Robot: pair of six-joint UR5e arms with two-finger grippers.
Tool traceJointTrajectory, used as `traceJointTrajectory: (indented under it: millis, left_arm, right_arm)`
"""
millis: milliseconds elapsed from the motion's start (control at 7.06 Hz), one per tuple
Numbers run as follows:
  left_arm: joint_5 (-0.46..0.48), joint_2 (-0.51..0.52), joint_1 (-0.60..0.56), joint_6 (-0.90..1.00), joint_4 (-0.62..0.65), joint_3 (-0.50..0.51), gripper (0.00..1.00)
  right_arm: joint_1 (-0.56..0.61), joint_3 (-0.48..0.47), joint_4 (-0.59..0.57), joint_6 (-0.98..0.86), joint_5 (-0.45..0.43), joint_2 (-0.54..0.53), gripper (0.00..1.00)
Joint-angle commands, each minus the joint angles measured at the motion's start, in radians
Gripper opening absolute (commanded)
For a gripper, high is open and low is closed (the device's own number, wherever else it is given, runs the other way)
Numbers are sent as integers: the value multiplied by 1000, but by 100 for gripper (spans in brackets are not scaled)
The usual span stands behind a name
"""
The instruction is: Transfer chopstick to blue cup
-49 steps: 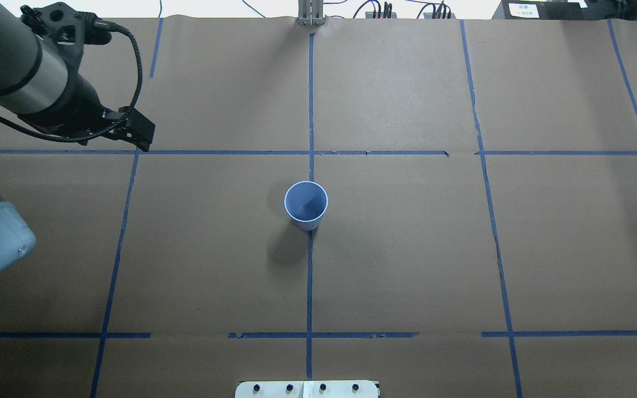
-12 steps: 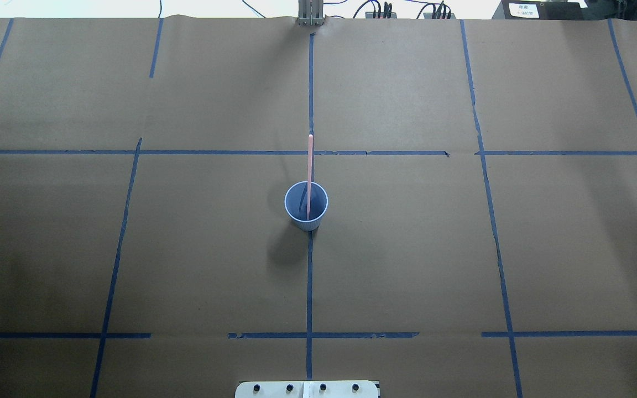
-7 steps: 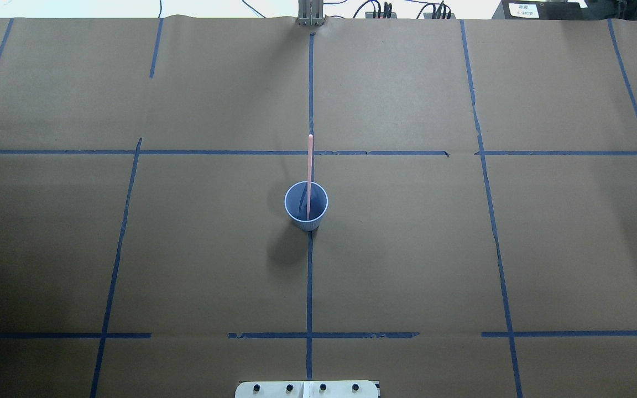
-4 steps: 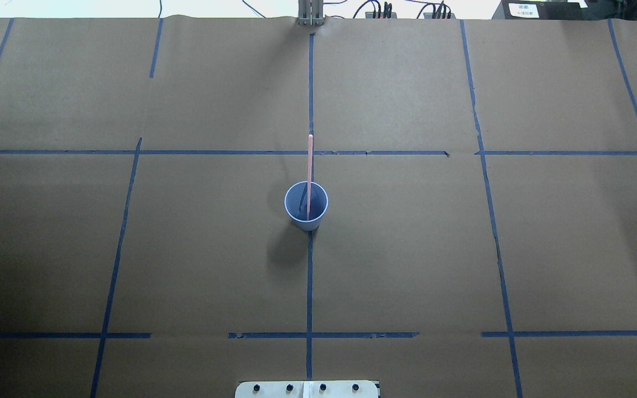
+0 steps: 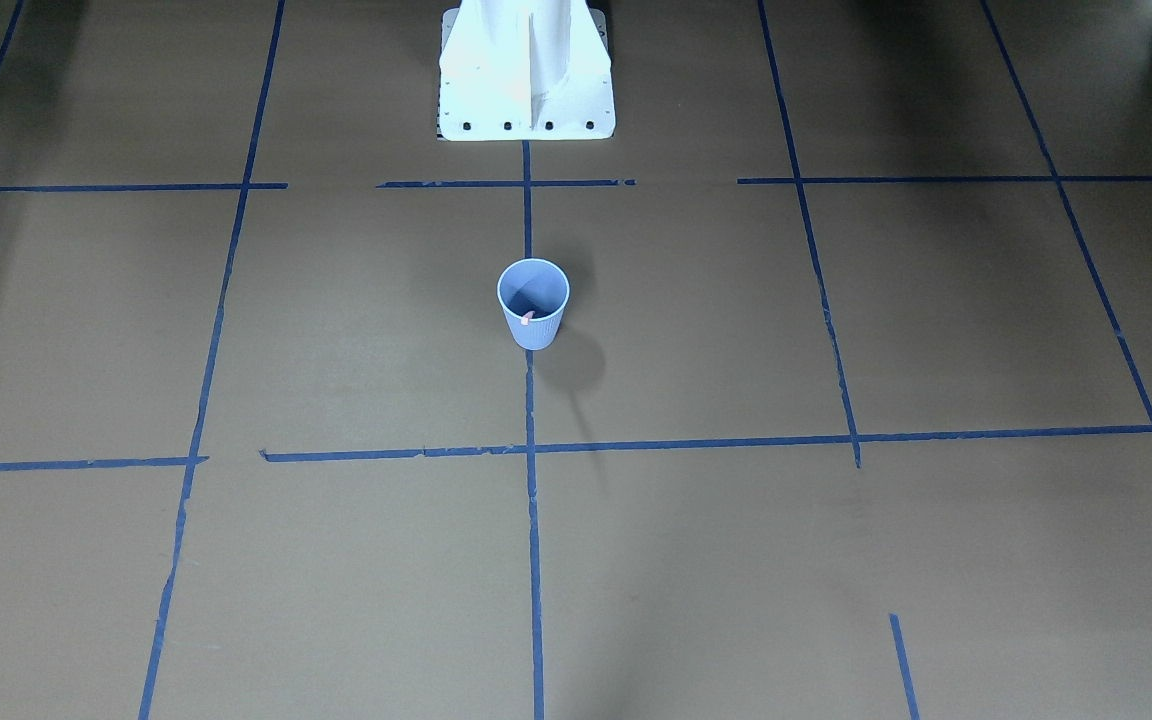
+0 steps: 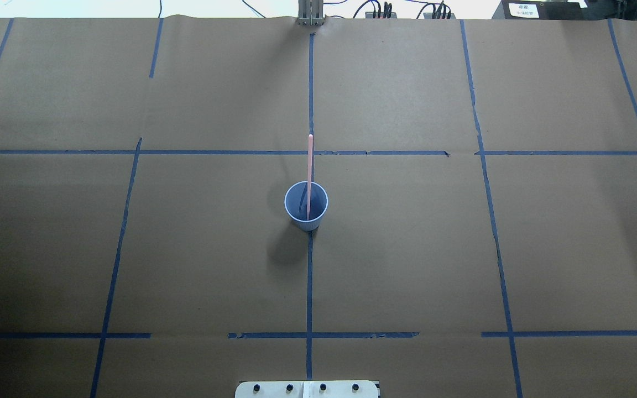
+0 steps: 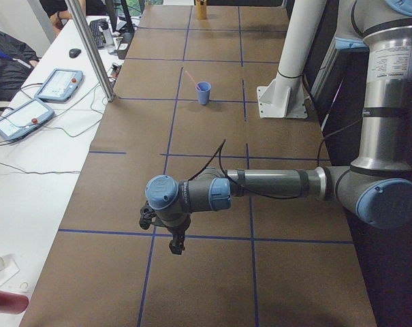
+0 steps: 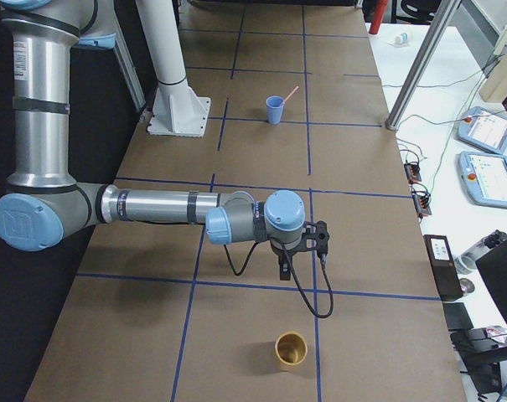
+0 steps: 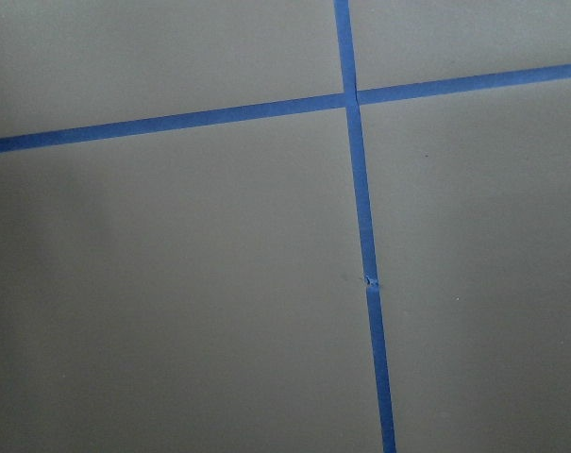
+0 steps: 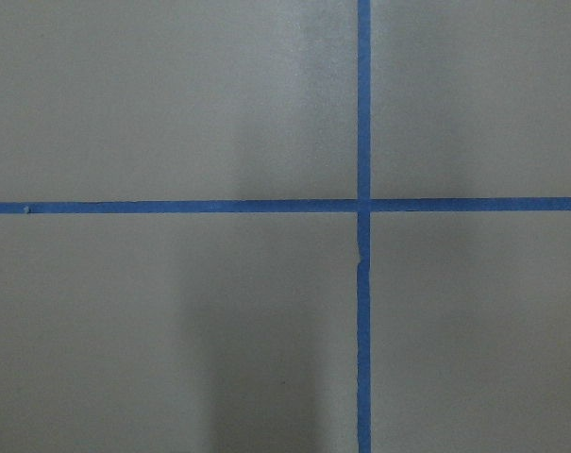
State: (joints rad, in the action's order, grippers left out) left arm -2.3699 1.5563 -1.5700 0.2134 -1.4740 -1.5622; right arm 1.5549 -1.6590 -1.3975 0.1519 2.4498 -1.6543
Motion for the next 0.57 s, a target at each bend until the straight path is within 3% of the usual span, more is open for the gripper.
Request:
traceJointTrajectory:
  millis: [0,425]
  left_arm:
    - [1,-1,1,-2,0,-1,100]
    - [1,7,1,0,0,2,100]
  right_arm:
    - [1,1,0,-2,0,1,100]
    - [11,5,2,-15,-8,1,100]
